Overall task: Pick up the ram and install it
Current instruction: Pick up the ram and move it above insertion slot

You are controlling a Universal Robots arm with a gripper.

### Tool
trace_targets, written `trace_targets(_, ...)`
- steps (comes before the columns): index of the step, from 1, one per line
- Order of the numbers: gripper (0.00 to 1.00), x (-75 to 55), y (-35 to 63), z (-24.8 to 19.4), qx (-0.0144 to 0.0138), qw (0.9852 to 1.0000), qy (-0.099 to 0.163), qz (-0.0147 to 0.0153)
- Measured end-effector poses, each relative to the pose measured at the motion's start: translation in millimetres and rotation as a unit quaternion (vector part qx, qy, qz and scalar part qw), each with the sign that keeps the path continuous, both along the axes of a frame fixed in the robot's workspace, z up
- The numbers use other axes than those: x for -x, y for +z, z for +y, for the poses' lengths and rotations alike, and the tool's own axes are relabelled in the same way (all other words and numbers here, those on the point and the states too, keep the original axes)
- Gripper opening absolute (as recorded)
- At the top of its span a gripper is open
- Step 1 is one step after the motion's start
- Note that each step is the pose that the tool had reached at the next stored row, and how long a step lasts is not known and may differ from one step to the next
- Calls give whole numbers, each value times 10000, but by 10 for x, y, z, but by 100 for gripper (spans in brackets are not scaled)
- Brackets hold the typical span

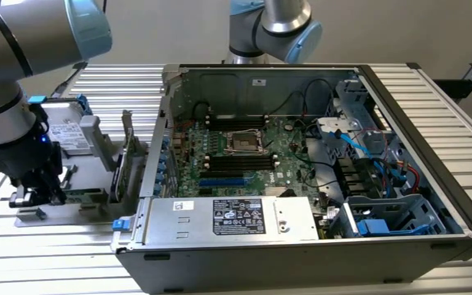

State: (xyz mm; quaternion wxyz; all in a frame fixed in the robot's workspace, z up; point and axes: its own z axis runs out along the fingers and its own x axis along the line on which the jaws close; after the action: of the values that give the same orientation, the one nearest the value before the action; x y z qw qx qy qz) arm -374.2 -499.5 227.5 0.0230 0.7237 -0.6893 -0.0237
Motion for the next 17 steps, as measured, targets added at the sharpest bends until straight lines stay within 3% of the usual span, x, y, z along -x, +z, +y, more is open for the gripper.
trace_targets(8,14,-1,288,23,17,10000,10,11)
trace_targets(17,14,-77,595,26,17,10000,57,26)
